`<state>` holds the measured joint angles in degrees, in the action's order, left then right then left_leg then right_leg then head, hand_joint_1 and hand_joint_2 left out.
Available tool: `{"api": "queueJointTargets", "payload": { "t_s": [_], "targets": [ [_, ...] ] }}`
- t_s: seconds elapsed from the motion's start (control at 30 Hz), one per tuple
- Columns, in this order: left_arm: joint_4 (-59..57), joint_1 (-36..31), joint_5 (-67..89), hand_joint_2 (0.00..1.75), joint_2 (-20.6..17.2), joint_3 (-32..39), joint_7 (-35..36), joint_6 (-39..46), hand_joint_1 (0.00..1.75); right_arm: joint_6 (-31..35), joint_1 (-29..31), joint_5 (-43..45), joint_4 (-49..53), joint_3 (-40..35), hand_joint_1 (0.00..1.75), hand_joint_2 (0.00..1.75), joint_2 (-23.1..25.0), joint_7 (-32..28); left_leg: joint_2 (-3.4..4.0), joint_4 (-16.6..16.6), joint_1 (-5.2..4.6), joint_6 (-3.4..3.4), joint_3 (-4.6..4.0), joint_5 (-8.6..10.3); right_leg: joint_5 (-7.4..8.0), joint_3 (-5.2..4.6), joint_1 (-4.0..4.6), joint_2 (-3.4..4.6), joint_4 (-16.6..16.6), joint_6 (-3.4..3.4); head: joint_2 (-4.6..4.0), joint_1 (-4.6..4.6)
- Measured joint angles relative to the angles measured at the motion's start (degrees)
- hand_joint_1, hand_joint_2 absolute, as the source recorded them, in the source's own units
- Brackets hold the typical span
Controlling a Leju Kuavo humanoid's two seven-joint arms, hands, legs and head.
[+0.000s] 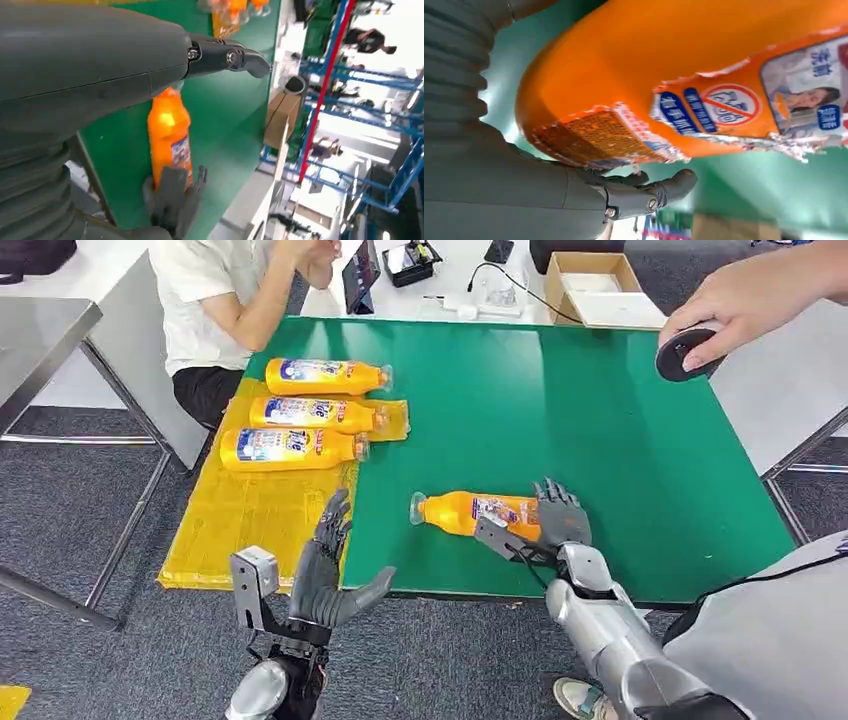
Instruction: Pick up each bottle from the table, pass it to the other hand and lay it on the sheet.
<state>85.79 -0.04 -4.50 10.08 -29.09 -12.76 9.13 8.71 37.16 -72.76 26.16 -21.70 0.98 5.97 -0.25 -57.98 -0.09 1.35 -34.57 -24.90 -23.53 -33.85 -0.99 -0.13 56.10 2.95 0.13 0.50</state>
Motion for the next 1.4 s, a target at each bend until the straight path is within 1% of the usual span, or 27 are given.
{"api": "queueJointTargets", "payload": {
  "t_s": [0.03,0.07,0.1,0.2,0.4,0.53,0.73,0.9,0.97,1.03,1.1,1.17,1.3,1.4],
  "targets": [
    [-0.06,-0.11,-0.3,1.75,0.0,-0.02,0.32,-0.39,0.0,-1.84,0.56,0.35,-0.5,0.0,0.03,1.75,-0.02,0.17,-0.01,0.0,0.0,0.0,0.06,0.0,0.0,0.04,0.0,0.01,-0.01,0.0,0.0,0.02],
    [-0.18,-0.22,-0.33,1.75,0.0,-0.04,0.52,-0.65,0.0,-2.92,0.99,0.61,-0.89,0.0,0.93,1.75,-0.02,0.24,-0.02,0.0,0.0,0.0,0.07,0.0,0.0,0.07,0.0,0.0,-0.01,0.0,0.0,0.02],
    [-0.37,-0.34,-0.61,1.75,0.0,-0.07,0.85,-1.09,0.0,-4.13,1.51,0.96,-1.27,0.02,1.75,1.75,-0.04,0.24,-0.02,0.0,0.0,0.0,0.1,0.0,0.0,0.1,0.0,0.01,-0.01,0.0,0.0,0.02],
    [-0.66,-0.67,-1.42,1.75,-0.04,-0.37,1.99,-2.6,0.0,-7.67,2.85,1.73,-2.21,0.02,1.75,1.75,-0.22,-0.33,-0.02,0.0,0.0,0.0,0.2,0.01,0.01,0.21,0.0,0.01,-0.01,0.0,0.0,0.0],
    [-0.83,-1.41,-2.25,1.75,-0.55,-1.81,2.99,-4.74,0.0,-14.22,5.47,5.52,-3.56,0.24,1.75,1.75,-1.33,-6.23,-0.03,0.0,-0.01,0.01,0.29,0.01,0.01,0.31,-0.01,0.0,-0.01,0.0,0.0,0.02],
    [-0.9,-1.73,-2.58,1.75,-0.61,-2.21,3.08,-5.05,0.0,-15.05,6.05,6.25,-3.93,0.44,1.75,1.75,-1.75,-6.89,-0.04,-0.01,0.0,0.01,0.29,0.01,0.01,0.31,0.0,0.0,0.0,0.01,0.0,0.02],
    [-1.46,-2.57,-4.0,1.75,-0.96,-3.32,2.93,-5.55,0.0,-18.7,6.77,11.13,-4.72,1.66,1.75,1.75,-2.51,-9.58,-0.04,-0.01,0.0,0.0,0.32,0.0,0.0,0.31,0.0,0.01,-0.01,0.01,0.0,0.0],
    [-1.77,-3.03,-4.98,1.75,-1.29,-4.17,2.29,-5.6,0.0,-20.82,6.76,16.6,-5.24,3.84,1.75,1.75,-3.26,-14.03,0.02,0.0,0.0,0.0,0.41,-0.02,0.01,0.4,0.0,0.06,-0.01,0.0,0.0,0.0],
    [-1.75,-3.1,-4.85,1.75,-1.44,-4.24,1.88,-4.26,0.0,-20.69,6.44,19.2,-5.27,4.85,1.75,1.75,-3.28,-16.11,0.02,0.0,0.0,0.0,0.45,-0.03,0.01,0.45,0.0,0.08,-0.01,0.0,0.0,0.02],
    [-1.73,-2.95,-3.19,1.75,-1.46,-4.22,1.2,-0.98,0.0,-20.01,5.75,23.33,-5.22,6.36,1.75,1.75,-2.93,-18.96,0.03,0.0,0.01,0.0,0.45,-0.03,0.02,0.48,0.02,0.08,0.0,0.0,0.0,-0.02],
    [-1.05,-1.85,0.71,1.75,-1.46,-4.04,-0.74,4.12,0.0,-18.79,4.05,28.31,-4.37,7.78,1.75,1.75,-1.97,-22.31,0.05,0.0,0.03,-0.01,0.45,-0.03,0.02,0.47,0.04,0.09,0.01,0.0,0.0,0.02],
    [0.66,0.2,4.53,1.75,-1.51,-3.61,-3.2,7.77,0.0,-17.56,1.0,32.86,-1.98,8.74,1.75,1.75,-0.37,-25.34,0.05,0.0,0.09,-0.02,0.42,-0.03,0.01,0.44,0.1,0.1,0.02,-0.01,0.0,0.02],
    [4.48,4.22,7.06,1.75,-1.9,-2.12,-4.85,9.84,0.0,-15.68,-6.73,41.58,7.22,8.9,1.75,1.75,2.9,-25.44,-0.07,0.01,0.19,-0.08,0.27,-0.07,-0.08,0.31,0.19,0.06,0.01,-0.05,0.0,0.04],
    [6.21,6.77,6.84,1.75,-2.1,-1.16,-4.83,9.86,0.0,-14.37,-14.17,47.46,15.62,7.73,1.75,1.75,4.22,-25.4,-0.22,0.01,0.21,-0.09,0.05,-0.08,-0.12,0.13,0.19,-0.04,0.02,-0.09,0.0,0.04]
  ]
}}
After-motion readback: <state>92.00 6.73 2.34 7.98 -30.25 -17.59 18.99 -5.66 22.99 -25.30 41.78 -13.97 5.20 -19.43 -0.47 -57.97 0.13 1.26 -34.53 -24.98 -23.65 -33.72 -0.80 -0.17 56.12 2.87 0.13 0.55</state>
